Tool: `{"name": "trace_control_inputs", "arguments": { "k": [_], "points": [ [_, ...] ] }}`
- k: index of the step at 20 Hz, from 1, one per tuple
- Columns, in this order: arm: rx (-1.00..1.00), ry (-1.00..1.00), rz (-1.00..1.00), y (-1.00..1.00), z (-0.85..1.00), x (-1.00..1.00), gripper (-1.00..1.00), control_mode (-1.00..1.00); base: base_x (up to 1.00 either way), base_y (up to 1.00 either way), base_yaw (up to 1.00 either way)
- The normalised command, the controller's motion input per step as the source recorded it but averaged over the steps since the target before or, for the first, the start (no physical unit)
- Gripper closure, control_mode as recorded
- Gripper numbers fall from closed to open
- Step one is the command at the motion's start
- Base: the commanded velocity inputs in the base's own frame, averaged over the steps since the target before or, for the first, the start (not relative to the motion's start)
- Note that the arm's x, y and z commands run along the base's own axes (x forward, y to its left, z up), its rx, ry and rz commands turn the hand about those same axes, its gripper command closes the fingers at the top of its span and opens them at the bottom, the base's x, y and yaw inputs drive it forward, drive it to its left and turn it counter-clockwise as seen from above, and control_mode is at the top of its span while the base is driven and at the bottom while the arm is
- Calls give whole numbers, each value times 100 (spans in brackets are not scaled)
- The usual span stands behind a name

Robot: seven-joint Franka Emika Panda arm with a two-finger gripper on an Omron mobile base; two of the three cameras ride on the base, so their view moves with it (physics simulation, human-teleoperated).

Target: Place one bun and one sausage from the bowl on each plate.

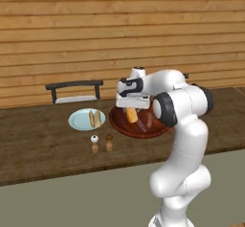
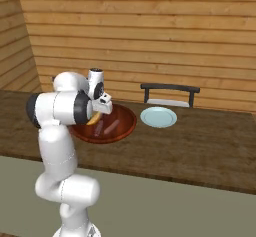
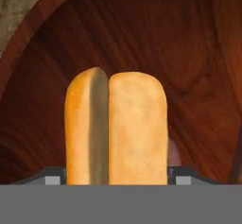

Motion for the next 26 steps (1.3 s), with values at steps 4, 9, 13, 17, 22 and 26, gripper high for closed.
{"name": "trace_control_inputs", "arguments": {
  "k": [4, 9, 13, 17, 22, 26],
  "points": [
    [0, -19, -16, -100, 100, -45, 100, -100, 0, 0, 0],
    [-5, -3, -24, -100, 96, 5, 100, -100, 0, 0, 0],
    [-17, 0, -27, -100, 47, 19, 100, -100, 0, 0, 0],
    [-21, 0, -29, -100, 1, 26, 100, -100, 0, 0, 0],
    [-7, 0, -13, -91, -35, 45, 100, -100, 0, 0, 0],
    [0, 0, 0, -65, -75, 54, 100, -100, 0, 0, 0]
  ]
}}
